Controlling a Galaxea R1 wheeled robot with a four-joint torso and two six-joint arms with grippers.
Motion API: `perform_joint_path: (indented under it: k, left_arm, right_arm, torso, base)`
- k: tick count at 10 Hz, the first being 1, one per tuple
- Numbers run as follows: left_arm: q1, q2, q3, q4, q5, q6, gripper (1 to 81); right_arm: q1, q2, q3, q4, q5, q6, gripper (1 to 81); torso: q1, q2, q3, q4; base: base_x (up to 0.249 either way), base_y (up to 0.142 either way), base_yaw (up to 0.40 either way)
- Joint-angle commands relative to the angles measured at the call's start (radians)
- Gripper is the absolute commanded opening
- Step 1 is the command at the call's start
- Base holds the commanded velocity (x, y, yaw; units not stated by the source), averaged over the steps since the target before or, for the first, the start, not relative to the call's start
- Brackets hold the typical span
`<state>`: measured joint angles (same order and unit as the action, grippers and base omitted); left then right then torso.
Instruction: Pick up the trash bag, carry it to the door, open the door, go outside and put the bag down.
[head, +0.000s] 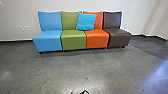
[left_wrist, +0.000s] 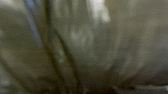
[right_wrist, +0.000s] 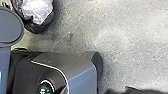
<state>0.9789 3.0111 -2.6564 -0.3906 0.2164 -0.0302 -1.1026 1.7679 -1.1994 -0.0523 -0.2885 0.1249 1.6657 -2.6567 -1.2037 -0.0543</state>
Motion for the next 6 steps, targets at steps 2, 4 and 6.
perform_joint_path:
  k: [2, 4, 6]
  left_arm:
    - [-0.035, -0.029, -0.042, 0.021, 0.072, -0.002, 1.0]
    - [-0.035, -0.029, -0.037, 0.022, 0.080, 0.000, 1.0]
    - [-0.035, -0.033, -0.037, 0.035, 0.083, 0.000, 1.0]
  right_arm:
    - [0.054, -0.057, 0.005, 0.017, -0.057, 0.001, 81.1]
    - [0.048, -0.045, -0.008, 0.017, -0.057, 0.001, 81.1]
    - [0.043, -0.029, -0.020, 0.017, -0.057, 0.001, 81.1]
  torso:
    - [0.000, 0.000, 0.000, 0.000]
    - [0.000, 0.000, 0.000, 0.000]
    - [-0.066, 0.102, 0.000, 0.000]
  base:
    - [0.000, 0.000, 0.000]
    - [0.000, 0.000, 0.000]
    - [0.000, 0.000, 0.000]
